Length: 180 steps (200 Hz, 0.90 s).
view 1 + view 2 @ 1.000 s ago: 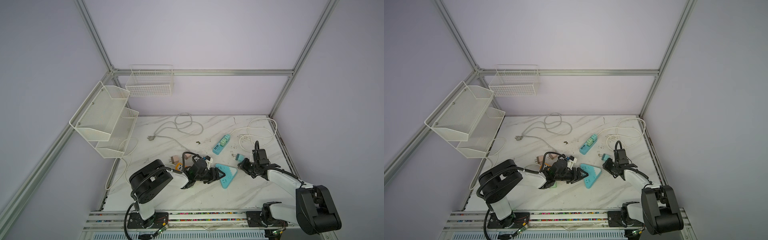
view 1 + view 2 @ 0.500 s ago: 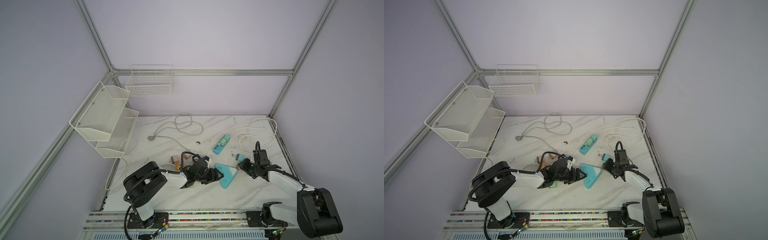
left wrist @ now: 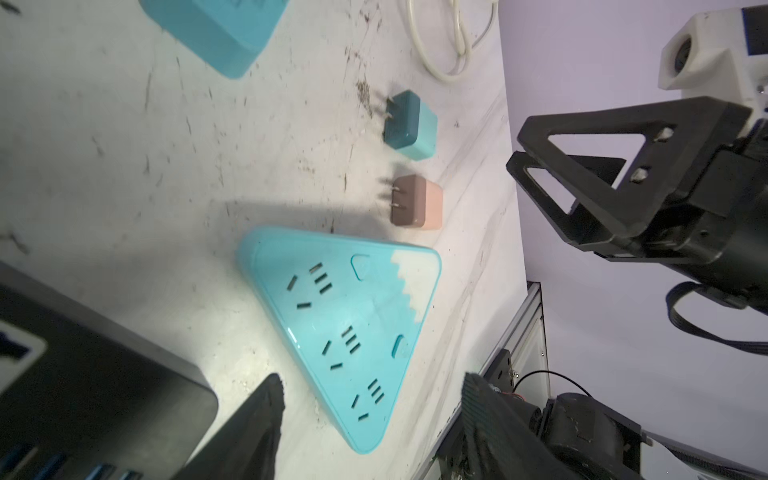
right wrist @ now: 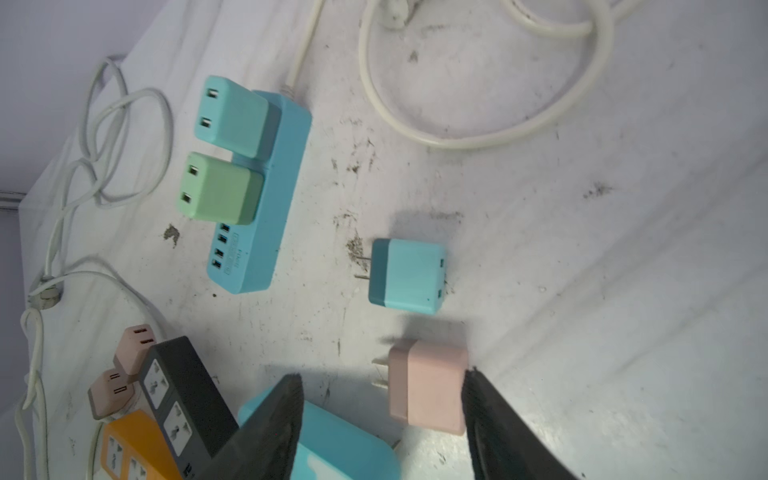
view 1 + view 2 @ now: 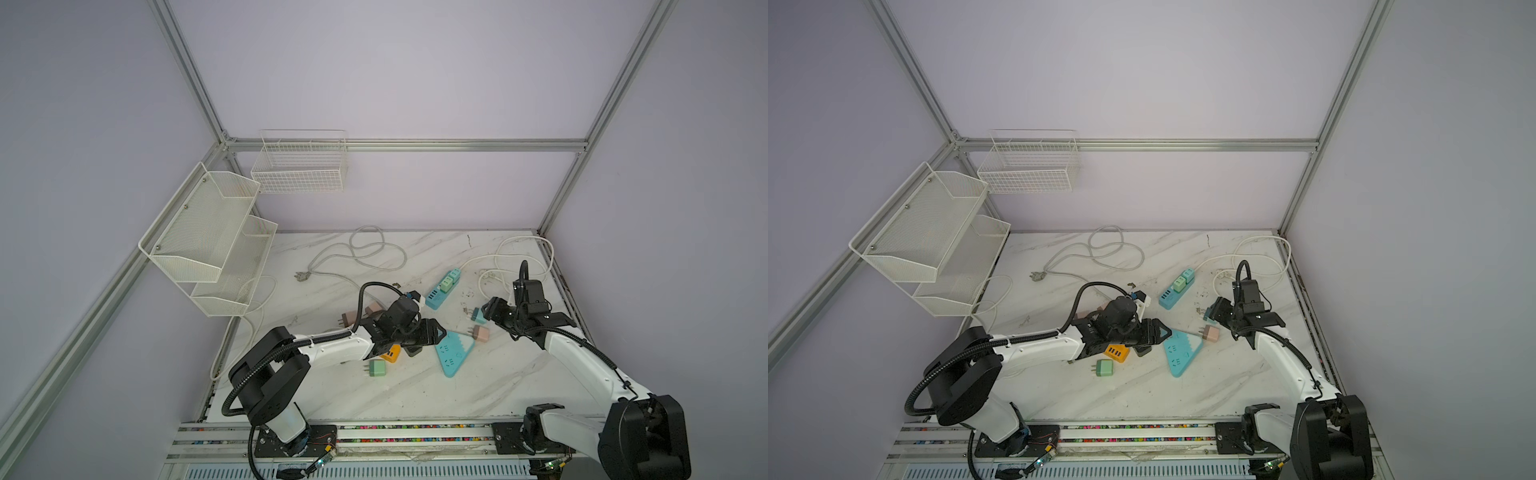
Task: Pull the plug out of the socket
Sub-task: 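Set the pink plug down with the right gripper while the left releases the strip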
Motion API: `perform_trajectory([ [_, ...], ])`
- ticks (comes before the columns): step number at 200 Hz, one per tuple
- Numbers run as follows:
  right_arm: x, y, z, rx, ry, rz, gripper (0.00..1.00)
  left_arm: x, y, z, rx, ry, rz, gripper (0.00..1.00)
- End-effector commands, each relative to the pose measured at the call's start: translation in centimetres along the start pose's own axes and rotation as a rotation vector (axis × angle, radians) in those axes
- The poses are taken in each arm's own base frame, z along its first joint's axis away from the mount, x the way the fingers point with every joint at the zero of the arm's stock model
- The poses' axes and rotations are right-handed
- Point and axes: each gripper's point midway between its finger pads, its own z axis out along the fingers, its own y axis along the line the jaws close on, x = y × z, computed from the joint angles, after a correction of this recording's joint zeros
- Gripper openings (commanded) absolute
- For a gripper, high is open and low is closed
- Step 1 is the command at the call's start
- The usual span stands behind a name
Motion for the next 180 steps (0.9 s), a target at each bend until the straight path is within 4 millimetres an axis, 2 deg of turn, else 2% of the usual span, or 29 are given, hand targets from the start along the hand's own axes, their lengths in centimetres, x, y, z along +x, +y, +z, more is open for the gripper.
perform_trajectory([
  [1, -0.6, 0.6, -0.4, -0.003, 0.012, -0.061, 0.65, -4.8, -2.1, -1.7, 0.003, -0.101, 0.1, 0.67],
  [43, -2.4, 3.7, 0.4, -0.125, -0.002, -0.11, 0.7, -8.9, -0.7, -2.1, -0.062, -0.173, 0.169, 0.67],
  [80, -2.8, 5.8, 1.0, -0.227, -0.003, -0.166, 0.74, -11.9, 0.7, -1.6, -0.086, -0.223, 0.203, 0.67],
  [143, -4.4, 7.9, 1.3, -0.306, -0.049, -0.224, 0.83, -15.6, 1.7, 1.6, -0.052, -0.249, 0.27, 0.66],
  [180, -4.8, 8.5, 1.3, -0.327, -0.057, -0.232, 0.88, -16.5, 1.9, 4.2, -0.003, -0.236, 0.29, 0.66],
])
